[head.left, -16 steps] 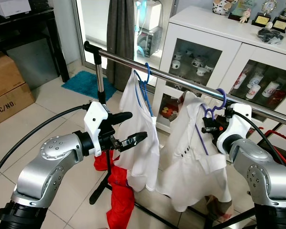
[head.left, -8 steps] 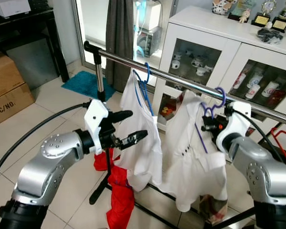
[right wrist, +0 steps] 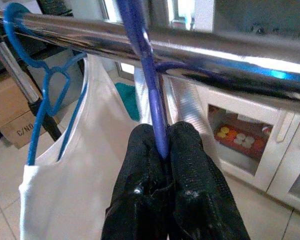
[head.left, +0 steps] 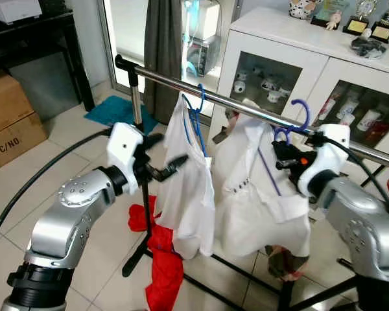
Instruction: Hang hanger
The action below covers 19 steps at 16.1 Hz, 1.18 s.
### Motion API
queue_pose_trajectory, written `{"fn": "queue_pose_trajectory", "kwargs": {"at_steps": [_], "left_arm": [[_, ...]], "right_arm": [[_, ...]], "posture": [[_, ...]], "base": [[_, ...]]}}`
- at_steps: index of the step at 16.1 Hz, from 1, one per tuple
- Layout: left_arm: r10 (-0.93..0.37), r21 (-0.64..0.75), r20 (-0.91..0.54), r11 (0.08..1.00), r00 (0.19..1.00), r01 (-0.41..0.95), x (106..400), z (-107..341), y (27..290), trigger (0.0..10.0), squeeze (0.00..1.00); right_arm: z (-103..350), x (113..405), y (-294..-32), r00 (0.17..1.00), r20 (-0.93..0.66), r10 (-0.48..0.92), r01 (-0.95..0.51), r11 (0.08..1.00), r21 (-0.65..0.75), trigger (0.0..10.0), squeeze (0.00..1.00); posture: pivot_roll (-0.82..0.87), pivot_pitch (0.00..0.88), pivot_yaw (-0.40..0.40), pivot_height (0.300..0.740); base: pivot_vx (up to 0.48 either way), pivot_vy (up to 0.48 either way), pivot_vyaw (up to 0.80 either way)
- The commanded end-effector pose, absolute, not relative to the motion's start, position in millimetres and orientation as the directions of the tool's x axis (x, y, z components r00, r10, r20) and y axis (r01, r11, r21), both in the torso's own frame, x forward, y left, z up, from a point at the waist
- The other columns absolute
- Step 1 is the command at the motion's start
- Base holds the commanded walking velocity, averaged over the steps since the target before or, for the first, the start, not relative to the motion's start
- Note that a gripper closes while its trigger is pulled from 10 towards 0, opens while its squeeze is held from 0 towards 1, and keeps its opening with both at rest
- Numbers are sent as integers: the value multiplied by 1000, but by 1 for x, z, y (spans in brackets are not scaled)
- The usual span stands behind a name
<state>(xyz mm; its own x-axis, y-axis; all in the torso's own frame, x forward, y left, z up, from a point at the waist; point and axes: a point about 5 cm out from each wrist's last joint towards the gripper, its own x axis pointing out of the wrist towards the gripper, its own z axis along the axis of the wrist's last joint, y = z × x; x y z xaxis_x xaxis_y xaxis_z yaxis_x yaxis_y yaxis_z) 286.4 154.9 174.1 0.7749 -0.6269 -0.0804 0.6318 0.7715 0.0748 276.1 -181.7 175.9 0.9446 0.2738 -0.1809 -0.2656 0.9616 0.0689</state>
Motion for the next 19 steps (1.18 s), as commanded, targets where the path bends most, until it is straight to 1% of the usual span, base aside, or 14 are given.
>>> {"fn": "queue_pose_trajectory", "kwargs": {"at_steps": [1, 3, 4, 6, 8, 10, 14, 18, 19], "left_arm": [[-586, 93, -78, 802, 807, 591, 285, 172, 160, 10000, 0], [-510, 70, -74, 855, 857, 515, 281, 165, 164, 10000, 0], [-482, 84, -83, 869, 872, 488, 279, 161, 165, 10000, 0], [-436, 89, -96, 892, 895, 444, 278, 153, 163, 10000, 0], [-414, 102, -111, 899, 903, 425, 278, 147, 161, 10000, 0], [-406, 94, -119, 904, 906, 417, 278, 144, 161, 10000, 0], [-393, 73, -112, 913, 913, 402, 281, 142, 158, 10000, 0], [-389, 64, -119, 915, 913, 398, 279, 139, 157, 10000, 0], [-392, 63, -122, 914, 912, 401, 278, 138, 158, 10000, 0]], "right_arm": [[184, 269, -186, 950, -152, 274, -269, 962, 51, 0, 0], [173, 259, -183, 934, -196, 298, -291, 955, 64, 0, 0], [161, 257, -180, 923, -246, 295, -288, 956, 63, 0, 0], [133, 256, -175, 908, -334, 252, -234, 968, 96, 0, 0], [111, 259, -171, 900, -384, 205, -174, 978, 114, 0, 0], [102, 263, -169, 901, -397, 174, -143, 984, 108, 0, 0], [98, 269, -165, 905, -391, 167, -124, 984, 131, 0, 0], [94, 268, -165, 908, -387, 161, -122, 985, 123, 0, 0], [94, 267, -166, 909, -387, 158, -119, 985, 124, 0, 0]], "posture": [[-41, 0, -100, 740], [-53, 0, -88, 740], [-57, 0, -86, 740], [-55, 0, -94, 740], [-54, 0, -95, 740], [-54, 0, -89, 740], [-53, 0, -98, 740], [-55, 0, -92, 740], [-56, 0, -94, 740]], "base": [[0, 0, 0], [0, 0, 0], [0, 0, 0], [0, 0, 0], [0, 0, 0], [0, 0, 0], [0, 0, 0], [0, 0, -617], [-255, 0, -800]]}}
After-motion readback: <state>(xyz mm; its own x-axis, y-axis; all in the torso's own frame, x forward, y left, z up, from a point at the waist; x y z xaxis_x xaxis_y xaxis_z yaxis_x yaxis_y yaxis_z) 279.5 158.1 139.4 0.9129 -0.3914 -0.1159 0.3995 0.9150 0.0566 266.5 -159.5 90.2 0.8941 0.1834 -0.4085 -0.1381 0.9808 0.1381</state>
